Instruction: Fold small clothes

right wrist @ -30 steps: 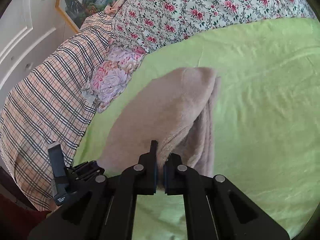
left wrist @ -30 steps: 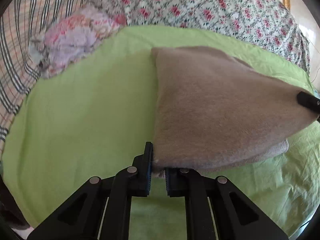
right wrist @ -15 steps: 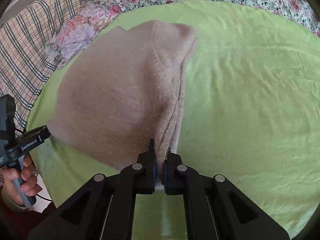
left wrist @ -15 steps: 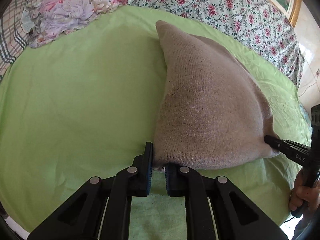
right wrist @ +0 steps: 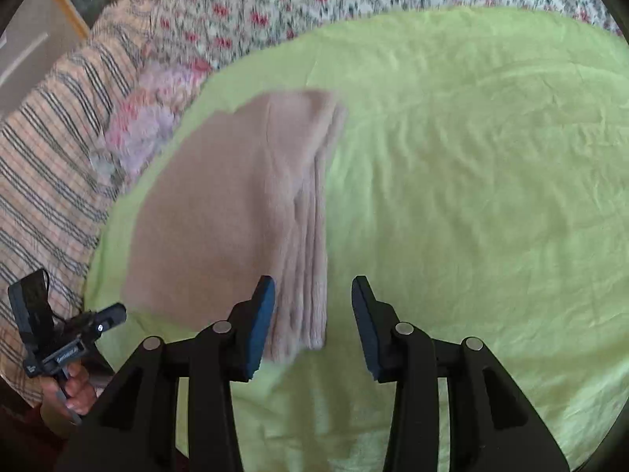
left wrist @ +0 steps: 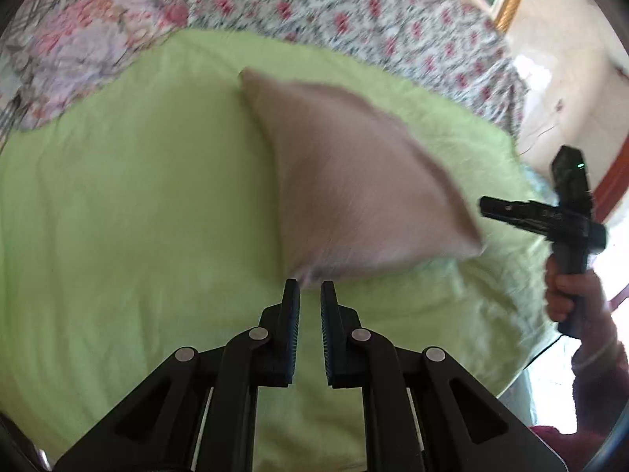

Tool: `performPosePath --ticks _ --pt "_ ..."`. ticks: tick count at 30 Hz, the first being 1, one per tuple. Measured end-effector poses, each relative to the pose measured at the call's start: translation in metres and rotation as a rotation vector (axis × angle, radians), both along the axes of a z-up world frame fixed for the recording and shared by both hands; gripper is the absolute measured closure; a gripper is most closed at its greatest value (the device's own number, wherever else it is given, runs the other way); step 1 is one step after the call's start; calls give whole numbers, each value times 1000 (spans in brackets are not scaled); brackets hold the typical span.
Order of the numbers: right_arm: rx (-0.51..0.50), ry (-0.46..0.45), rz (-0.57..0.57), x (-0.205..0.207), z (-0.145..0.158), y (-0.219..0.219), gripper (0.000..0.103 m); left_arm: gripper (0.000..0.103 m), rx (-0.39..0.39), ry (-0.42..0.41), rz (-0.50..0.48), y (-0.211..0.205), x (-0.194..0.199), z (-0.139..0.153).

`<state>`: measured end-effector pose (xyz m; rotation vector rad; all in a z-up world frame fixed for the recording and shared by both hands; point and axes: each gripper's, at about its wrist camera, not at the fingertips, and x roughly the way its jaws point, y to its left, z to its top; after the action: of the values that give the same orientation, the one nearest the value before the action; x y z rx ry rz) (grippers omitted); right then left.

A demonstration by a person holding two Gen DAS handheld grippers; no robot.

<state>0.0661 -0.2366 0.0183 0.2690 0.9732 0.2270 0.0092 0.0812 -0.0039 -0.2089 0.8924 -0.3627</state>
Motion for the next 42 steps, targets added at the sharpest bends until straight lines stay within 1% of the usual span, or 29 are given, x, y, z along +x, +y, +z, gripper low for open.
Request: performPosePath --ticks 2,5,7,8,9,10,11,13,15,16,18,21,22,24,25,27,29,30,31,33,34,35,36,37,38,39,40,41,42 --pt "52 -25 28 20 8 11 61 93 -63 -55 -27 -3 19 19" --pt "80 -28 71 46 4 34 61 93 -91 -97 -67 -15 57 28" --pt "75 8 101 64 -9 50 61 93 -93 -47 -95 -24 80 18" --pt "50 48 118 76 -20 57 61 93 -89 -14 -101 -26 88 9" --pt "15 74 113 81 -28 60 63 93 -91 10 -111 -28 92 1" --pt "-8 91 110 87 -35 61 69 94 -80 34 -108 -31 94 -7" --pt "-39 104 112 94 -44 61 73 97 -70 70 -102 -34 95 -18" --pt "-81 102 78 102 -49 55 103 100 -74 124 -85 -38 98 -42" --pt "-19 110 57 111 -52 45 103 103 -97 125 -70 -42 97 -51" --pt "-14 111 56 113 -52 44 103 103 -100 128 -56 -43 97 -50" --pt "-45 103 62 111 -50 48 103 103 -96 122 -45 -45 95 -45" --pt "-51 79 64 99 -39 48 103 103 -99 114 -50 -45 85 -39" --pt "-51 70 63 94 -33 47 99 102 -96 106 -58 -42 80 -35" --pt "-39 36 78 74 -18 49 99 101 -46 79 -74 -41 69 -27" --pt "-21 23 106 61 -12 50 99 100 -37 71 -79 -41 63 -26" --pt "-8 22 149 37 -7 56 98 98 -20 55 -90 -40 51 -21" --pt "-11 46 184 17 -10 60 95 98 -6 43 -93 -37 40 -18" --pt "-33 69 200 6 -17 61 91 96 0 35 -95 -35 36 -18" --pt "-83 87 200 0 -24 61 86 96 5 32 -97 -34 33 -19" --pt "-197 122 155 -3 -41 55 86 96 15 47 -85 -31 29 -28" --pt "-177 128 132 -3 -46 47 86 96 7 63 -86 -29 26 -35" --pt "-110 139 108 0 -47 38 87 96 8 81 -81 -28 25 -42" --pt "-35 145 84 3 -42 31 86 96 9 83 -77 -28 23 -42" --pt "-12 129 78 4 -36 29 86 96 11 77 -80 -28 23 -39" --pt "10 88 69 6 -24 26 85 93 12 61 -88 -27 19 -31" --pt "21 67 58 10 -17 23 73 91 8 47 -82 -24 17 -25" --pt "33 49 45 14 -11 20 46 90 -8 35 -74 -21 16 -20" --pt "46 29 31 22 -5 17 35 87 -20 28 -65 -18 16 -16" --pt "64 -4 12 33 1 12 29 86 -27 15 -41 -12 18 -12"
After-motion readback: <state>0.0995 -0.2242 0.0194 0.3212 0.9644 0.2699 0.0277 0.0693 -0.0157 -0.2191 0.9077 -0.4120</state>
